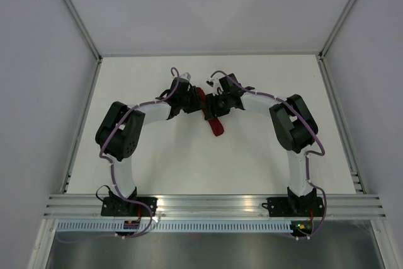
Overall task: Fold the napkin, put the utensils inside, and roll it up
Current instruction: Roll the napkin with the utensil
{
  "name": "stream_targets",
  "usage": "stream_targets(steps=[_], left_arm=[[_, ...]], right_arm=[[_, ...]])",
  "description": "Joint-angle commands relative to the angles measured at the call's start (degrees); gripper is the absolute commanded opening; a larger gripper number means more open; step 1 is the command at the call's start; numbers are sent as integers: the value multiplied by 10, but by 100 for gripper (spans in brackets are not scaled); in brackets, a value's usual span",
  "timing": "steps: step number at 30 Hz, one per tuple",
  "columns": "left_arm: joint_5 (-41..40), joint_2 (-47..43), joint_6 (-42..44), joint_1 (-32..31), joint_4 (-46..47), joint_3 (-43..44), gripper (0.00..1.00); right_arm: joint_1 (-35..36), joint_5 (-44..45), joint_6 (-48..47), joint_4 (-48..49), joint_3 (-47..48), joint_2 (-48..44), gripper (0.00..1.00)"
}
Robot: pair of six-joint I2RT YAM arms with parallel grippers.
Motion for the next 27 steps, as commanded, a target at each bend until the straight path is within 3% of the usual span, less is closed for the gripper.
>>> stream_targets(steps=[1,9,27], left_arm=[[-4,20,-19,-1,1,40,40],[13,51,1,-1,-37,86,40],[24,51,14,-2,-50,99,40]], right_arm=[[5,-12,18,-68,-11,41,53],[-5,-32,7,-84,-4,33,64],[-34,-65,-29,-124,19,20,69]])
